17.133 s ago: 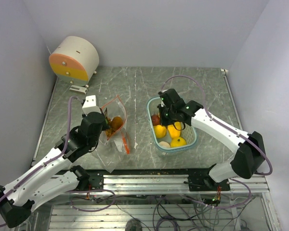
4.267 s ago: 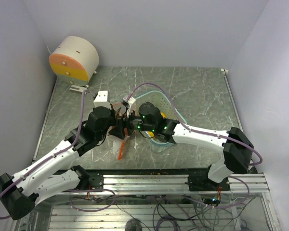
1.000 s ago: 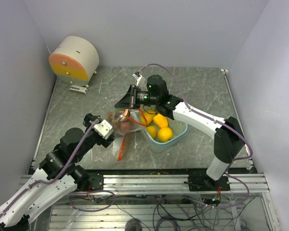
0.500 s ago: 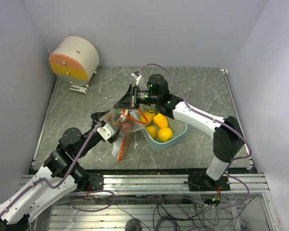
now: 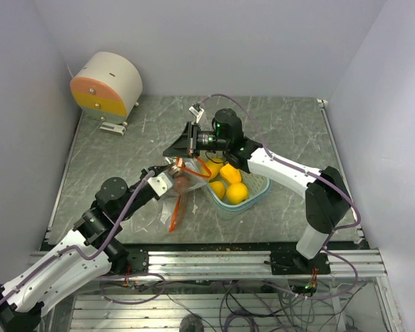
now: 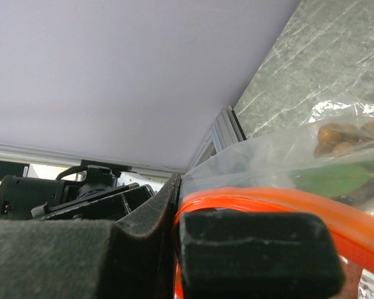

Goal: Place the food in the zip-top bag and seal the zipper
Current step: Zip the zipper food storage bag.

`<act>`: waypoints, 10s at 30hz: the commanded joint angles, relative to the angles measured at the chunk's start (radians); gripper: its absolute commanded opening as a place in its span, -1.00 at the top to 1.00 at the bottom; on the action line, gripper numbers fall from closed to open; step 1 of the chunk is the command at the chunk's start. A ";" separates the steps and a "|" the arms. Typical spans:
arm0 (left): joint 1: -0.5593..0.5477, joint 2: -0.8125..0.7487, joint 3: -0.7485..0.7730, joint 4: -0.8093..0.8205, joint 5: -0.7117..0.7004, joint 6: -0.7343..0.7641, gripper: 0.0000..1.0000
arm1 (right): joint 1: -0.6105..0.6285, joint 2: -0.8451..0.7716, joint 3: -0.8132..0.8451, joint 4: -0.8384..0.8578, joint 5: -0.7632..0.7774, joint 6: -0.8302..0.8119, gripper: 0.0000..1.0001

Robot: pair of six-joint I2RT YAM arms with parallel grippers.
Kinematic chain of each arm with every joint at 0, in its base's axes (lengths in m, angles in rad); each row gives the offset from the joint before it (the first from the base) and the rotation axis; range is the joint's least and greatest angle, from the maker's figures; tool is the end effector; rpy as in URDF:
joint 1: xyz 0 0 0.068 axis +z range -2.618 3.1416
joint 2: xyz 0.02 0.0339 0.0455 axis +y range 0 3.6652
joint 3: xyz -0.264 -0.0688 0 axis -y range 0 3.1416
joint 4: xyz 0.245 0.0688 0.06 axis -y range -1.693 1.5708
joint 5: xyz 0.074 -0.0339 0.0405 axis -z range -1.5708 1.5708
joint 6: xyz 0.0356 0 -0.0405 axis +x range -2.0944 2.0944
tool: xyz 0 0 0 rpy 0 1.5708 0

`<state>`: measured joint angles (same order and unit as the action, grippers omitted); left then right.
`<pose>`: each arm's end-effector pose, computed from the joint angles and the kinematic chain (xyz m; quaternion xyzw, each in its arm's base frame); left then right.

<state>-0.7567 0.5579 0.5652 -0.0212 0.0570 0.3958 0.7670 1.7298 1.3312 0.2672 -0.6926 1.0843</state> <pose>0.1078 -0.1045 0.3135 0.4046 0.5859 -0.1459 0.6869 0.2804 0.3019 0.3211 -0.1092 0.7338 0.6489 0.1689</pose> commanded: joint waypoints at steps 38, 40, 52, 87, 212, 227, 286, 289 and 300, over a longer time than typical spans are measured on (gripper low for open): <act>-0.004 0.012 0.002 0.025 -0.063 0.061 0.05 | -0.027 -0.051 -0.016 0.203 -0.108 0.205 1.00; -0.004 0.015 0.003 0.040 -0.067 0.066 0.26 | -0.028 -0.053 -0.021 0.211 -0.116 0.215 1.00; -0.004 -0.017 0.028 0.063 -0.054 -0.014 0.86 | -0.032 -0.052 -0.087 0.186 -0.052 0.207 1.00; -0.004 -0.122 0.150 -0.313 -0.072 -0.162 0.86 | -0.064 -0.321 -0.296 0.368 -0.234 -0.788 0.33; -0.003 0.120 0.343 -0.596 0.093 0.056 -0.27 | 0.042 -0.217 -0.058 -0.248 -0.441 -1.229 1.00; -0.003 0.047 0.405 -0.546 0.276 0.092 -0.52 | 0.044 -0.221 -0.047 -0.285 -0.414 -1.252 1.00; -0.003 -0.092 0.553 -0.749 -0.374 -0.098 0.86 | 0.024 -0.183 -0.085 -0.348 -0.160 -1.316 1.00; -0.004 -0.091 0.549 -0.744 -0.391 -0.101 0.86 | 0.022 -0.189 -0.092 -0.314 -0.103 -1.284 0.98; -0.004 -0.036 0.471 -0.630 -0.534 -0.179 0.86 | 0.015 -0.264 -0.093 -0.162 0.316 -0.990 -1.00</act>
<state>-0.7639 0.4961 1.0679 -0.7628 -0.3447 0.2714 0.7906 1.5261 1.2354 0.0410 -0.5941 -0.0364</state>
